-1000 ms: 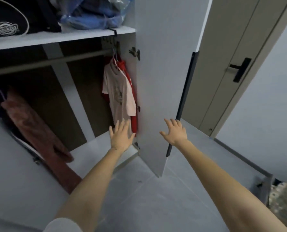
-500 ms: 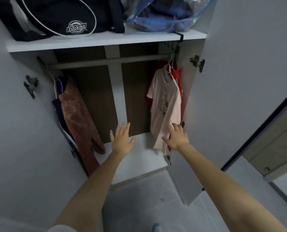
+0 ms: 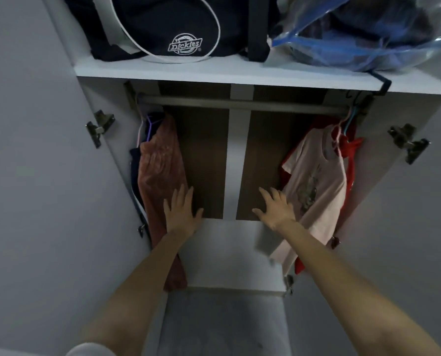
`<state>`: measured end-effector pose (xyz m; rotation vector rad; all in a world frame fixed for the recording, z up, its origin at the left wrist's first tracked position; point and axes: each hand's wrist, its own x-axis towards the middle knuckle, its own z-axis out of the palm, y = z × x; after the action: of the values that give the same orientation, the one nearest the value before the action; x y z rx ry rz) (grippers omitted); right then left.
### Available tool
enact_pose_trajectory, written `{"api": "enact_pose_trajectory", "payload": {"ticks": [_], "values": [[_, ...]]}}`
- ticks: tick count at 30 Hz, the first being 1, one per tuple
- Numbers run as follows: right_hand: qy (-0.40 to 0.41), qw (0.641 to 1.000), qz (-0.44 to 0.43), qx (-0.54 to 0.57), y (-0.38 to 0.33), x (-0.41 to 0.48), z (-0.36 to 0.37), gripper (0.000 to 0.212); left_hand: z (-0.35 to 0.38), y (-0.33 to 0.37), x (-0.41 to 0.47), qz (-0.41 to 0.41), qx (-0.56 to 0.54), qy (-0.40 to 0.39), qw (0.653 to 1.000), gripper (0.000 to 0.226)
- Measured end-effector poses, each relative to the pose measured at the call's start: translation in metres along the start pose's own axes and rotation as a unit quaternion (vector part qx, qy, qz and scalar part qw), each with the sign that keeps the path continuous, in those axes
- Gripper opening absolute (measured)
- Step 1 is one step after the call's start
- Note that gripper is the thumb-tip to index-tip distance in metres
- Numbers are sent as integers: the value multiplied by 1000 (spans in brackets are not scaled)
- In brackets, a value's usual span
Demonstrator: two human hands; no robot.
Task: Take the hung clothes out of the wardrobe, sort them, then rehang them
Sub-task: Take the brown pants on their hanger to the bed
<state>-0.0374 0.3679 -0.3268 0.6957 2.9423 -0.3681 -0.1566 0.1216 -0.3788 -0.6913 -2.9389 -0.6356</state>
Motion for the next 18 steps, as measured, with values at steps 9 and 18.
{"api": "enact_pose_trajectory", "payload": {"ticks": [9, 18], "values": [[-27, 997, -68, 0, -50, 65, 4, 71, -29, -56, 58, -48, -23, 152, 987, 76], [-32, 995, -88, -13, -94, 127, 0, 72, -40, -73, 116, -165, -147, 134, 966, 59]]}}
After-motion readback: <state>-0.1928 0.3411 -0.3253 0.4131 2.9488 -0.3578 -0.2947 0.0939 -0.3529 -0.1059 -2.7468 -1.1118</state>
